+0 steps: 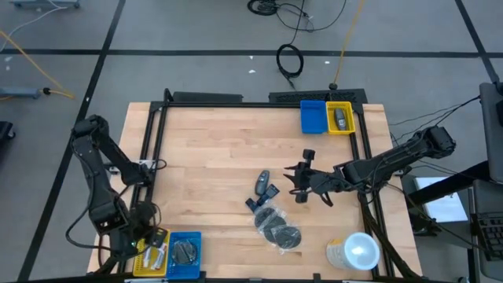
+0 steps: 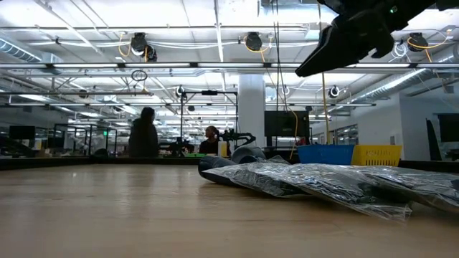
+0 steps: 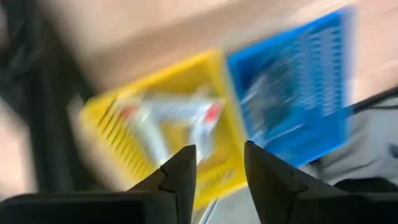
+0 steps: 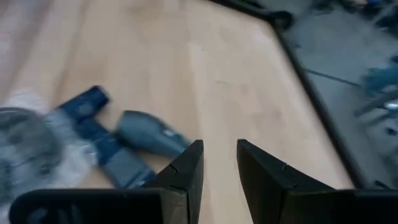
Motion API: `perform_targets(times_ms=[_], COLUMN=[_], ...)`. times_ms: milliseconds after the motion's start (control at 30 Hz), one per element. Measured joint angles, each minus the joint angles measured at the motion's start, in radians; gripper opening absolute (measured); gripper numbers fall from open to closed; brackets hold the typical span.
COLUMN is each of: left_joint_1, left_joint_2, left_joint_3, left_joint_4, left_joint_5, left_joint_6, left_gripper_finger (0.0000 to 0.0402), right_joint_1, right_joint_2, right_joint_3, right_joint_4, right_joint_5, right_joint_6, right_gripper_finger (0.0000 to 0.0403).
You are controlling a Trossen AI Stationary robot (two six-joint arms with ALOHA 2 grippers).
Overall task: Pick & Place Travel size toiletries
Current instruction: Put the blue shave cream into the top blue bin
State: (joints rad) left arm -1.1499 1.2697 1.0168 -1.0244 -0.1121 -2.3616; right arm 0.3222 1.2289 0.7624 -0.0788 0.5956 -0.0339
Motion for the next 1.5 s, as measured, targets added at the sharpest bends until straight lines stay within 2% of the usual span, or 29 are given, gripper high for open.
perform_targets(times_ms=[133, 233, 367, 467, 633, 800, 1033, 1367, 1500], left_joint_1=[0.049, 0.129, 0.272, 0.382, 0.536, 0.648, 0.730, 0.802, 0.818], left_joint_2=[0.000, 0.000, 0.001, 0.022, 0.097, 0.196, 0.315, 0.496, 0.524], left_joint_3=[0.000, 0.000, 0.000, 0.000, 0.001, 0.000, 0.000, 0.000, 0.000], left_joint_4=[0.002, 0.023, 0.105, 0.226, 0.439, 0.579, 0.675, 0.839, 0.877], left_joint_5=[-0.258, -0.427, -0.514, -0.554, -0.486, -0.383, -0.297, -0.148, -0.136], left_joint_6=[0.220, 0.473, 0.904, 1.198, 1.625, 1.878, 2.062, 2.219, 2.301], left_gripper_finger=[0.0138, 0.0138, 0.0138, 0.0138, 0.0138, 0.0138, 0.0136, 0.0136, 0.0136], right_joint_1=[0.001, 0.000, 0.001, 0.000, 0.000, 0.000, 0.000, 0.000, 0.000], right_joint_2=[0.000, 0.000, 0.000, 0.000, 0.000, 0.000, 0.000, 0.000, 0.000], right_joint_3=[0.000, 0.000, 0.000, 0.000, 0.000, 0.000, 0.000, 0.000, -0.001], right_joint_4=[0.004, 0.008, 0.016, 0.031, 0.053, 0.045, 0.030, 0.022, 0.018], right_joint_5=[-0.048, -0.047, -0.048, -0.047, -0.047, -0.047, -0.049, -0.051, -0.051], right_joint_6=[-0.001, 0.000, 0.000, 0.000, 0.004, 0.009, 0.041, 0.041, 0.041], right_gripper_finger=[0.0089, 0.0089, 0.0089, 0.0089, 0.0089, 0.0089, 0.0089, 0.0089, 0.0089])
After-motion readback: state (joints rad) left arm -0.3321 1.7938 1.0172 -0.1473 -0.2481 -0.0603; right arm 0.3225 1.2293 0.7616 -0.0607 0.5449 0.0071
